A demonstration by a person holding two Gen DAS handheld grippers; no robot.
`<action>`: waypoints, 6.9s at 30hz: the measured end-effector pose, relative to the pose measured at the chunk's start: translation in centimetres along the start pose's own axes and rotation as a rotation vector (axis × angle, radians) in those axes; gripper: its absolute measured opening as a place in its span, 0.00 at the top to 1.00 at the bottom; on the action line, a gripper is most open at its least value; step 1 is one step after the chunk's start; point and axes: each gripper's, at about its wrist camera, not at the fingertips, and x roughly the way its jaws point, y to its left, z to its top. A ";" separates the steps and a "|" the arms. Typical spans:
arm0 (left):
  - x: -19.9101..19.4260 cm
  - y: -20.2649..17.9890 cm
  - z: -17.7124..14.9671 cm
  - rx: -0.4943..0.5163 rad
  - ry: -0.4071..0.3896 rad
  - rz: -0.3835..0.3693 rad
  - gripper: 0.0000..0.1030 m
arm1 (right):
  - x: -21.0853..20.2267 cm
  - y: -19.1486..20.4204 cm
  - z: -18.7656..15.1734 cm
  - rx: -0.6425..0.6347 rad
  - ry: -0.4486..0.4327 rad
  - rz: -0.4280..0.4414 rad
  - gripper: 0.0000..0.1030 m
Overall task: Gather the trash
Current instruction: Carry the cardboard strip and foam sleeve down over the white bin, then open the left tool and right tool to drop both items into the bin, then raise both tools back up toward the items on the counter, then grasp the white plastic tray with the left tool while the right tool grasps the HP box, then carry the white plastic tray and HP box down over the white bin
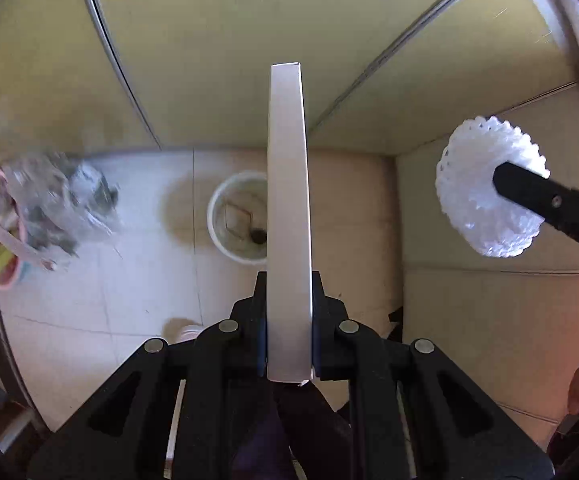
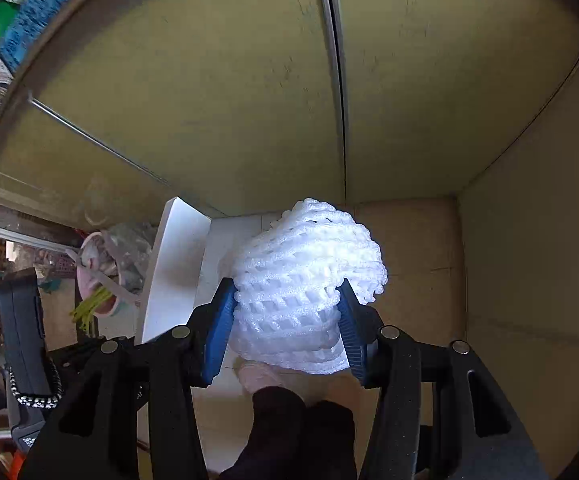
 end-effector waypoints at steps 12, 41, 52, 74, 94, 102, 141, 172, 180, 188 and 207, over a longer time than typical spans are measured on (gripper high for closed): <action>20.0 5.6 -0.2 -0.096 0.157 -0.044 0.85 | 17.4 -2.1 -0.7 0.013 0.121 0.026 0.55; 14.5 8.1 1.2 -0.131 0.054 0.028 0.69 | 19.1 0.4 0.9 -0.058 0.234 0.082 0.34; 6.1 9.4 0.6 -0.181 -0.065 0.077 0.63 | 17.9 2.6 0.5 -0.103 0.190 0.040 0.12; -20.7 1.6 4.3 -0.020 -0.285 0.056 0.63 | -17.3 9.9 5.2 -0.160 -0.306 -0.139 0.13; -45.1 -4.9 9.6 0.098 -0.707 0.045 0.31 | -37.9 13.3 9.7 -0.168 -0.760 -0.309 0.12; -49.0 -6.9 14.9 -0.037 -0.825 0.117 0.31 | -39.2 9.8 16.2 -0.205 -0.758 -0.192 0.12; -42.9 7.7 46.4 -0.144 -0.659 0.224 0.31 | -18.2 18.5 42.4 -0.167 -0.354 -0.024 0.12; -30.6 13.0 58.3 -0.201 -0.400 0.088 0.77 | -10.4 19.7 44.7 -0.054 -0.218 -0.068 0.22; -30.5 12.2 58.0 -0.183 -0.403 0.118 0.94 | -14.0 19.7 44.4 -0.070 -0.301 -0.043 0.24; -33.0 9.8 54.7 -0.145 -0.462 0.144 0.95 | -16.8 18.0 43.1 -0.044 -0.348 -0.020 0.25; -39.4 -1.0 37.7 -0.238 -0.634 0.234 0.95 | -27.7 8.2 33.8 -0.176 -0.481 0.086 0.25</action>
